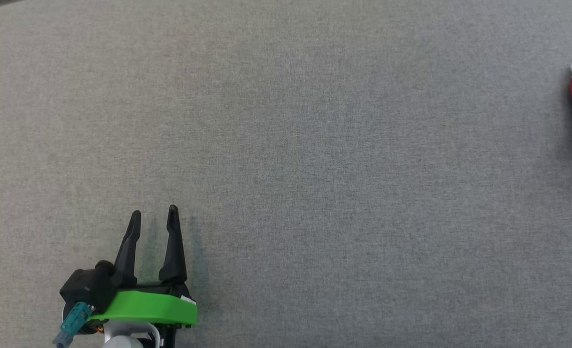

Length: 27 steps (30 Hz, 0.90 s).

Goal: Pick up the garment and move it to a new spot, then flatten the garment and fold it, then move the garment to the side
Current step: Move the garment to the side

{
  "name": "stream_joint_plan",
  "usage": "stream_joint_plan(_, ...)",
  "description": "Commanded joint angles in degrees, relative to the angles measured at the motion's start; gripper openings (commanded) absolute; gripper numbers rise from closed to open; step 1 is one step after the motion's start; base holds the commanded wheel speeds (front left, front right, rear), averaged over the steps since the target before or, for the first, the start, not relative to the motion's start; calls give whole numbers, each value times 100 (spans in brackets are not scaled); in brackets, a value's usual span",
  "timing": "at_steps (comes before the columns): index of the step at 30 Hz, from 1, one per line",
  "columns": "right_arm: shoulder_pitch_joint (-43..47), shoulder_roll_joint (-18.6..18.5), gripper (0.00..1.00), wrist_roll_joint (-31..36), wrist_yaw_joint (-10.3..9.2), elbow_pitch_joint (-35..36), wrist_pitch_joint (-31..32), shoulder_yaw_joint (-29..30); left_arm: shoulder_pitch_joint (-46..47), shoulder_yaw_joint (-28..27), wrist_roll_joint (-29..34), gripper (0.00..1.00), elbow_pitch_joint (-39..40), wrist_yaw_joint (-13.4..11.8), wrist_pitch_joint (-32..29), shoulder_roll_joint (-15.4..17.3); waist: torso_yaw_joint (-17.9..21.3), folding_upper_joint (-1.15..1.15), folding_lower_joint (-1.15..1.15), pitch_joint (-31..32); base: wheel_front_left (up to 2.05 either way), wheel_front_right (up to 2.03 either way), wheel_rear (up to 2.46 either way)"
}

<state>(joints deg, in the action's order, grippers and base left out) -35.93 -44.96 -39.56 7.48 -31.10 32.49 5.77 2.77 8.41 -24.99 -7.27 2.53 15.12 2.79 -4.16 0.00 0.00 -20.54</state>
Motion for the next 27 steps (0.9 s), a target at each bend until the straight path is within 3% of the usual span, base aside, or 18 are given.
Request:
stream_joint_plan(1,-16,-53,0,94,2,-75,59,65,54,-40,31,100,-32,37,1,21,111,0,0,-299,0,0,0)
stream_joint_plan(5,137,-281,0,515,-1,-454,-18,311,-58,-130,21,100,-89,52,0,21,79,0,0,-327,0,0,0)
stream_joint_plan(6,167,-331,31,722,-2,-634,-143,391,-86,-148,15,100,-93,58,0,21,73,0,0,-327,0,0,0)
stream_joint_plan(7,202,-354,45,917,-2,-803,-266,435,-110,-151,16,100,-102,67,0,21,65,0,0,-310,0,0,0)
stream_joint_plan(8,222,-348,100,1150,-1,-988,-425,484,-142,-160,27,100,-106,80,0,21,61,0,0,-291,0,0,0)
stream_joint_plan(12,218,-228,100,1816,-1,-1568,-861,579,-221,-170,30,100,-128,62,0,21,77,0,0,-184,0,0,0)
stream_joint_plan(18,137,2,100,2488,-1,-1672,-2000,620,-342,-211,63,100,-93,22,0,21,186,0,0,115,0,0,0)
stream_joint_plan(21,229,274,100,2558,-2,-1341,-2674,567,-486,-296,142,100,2,-14,0,22,243,0,0,461,0,0,0)
stream_joint_plan(27,1034,1063,100,2105,-2,66,-3486,407,-882,-550,279,100,275,-139,0,19,325,0,0,1259,0,0,0)
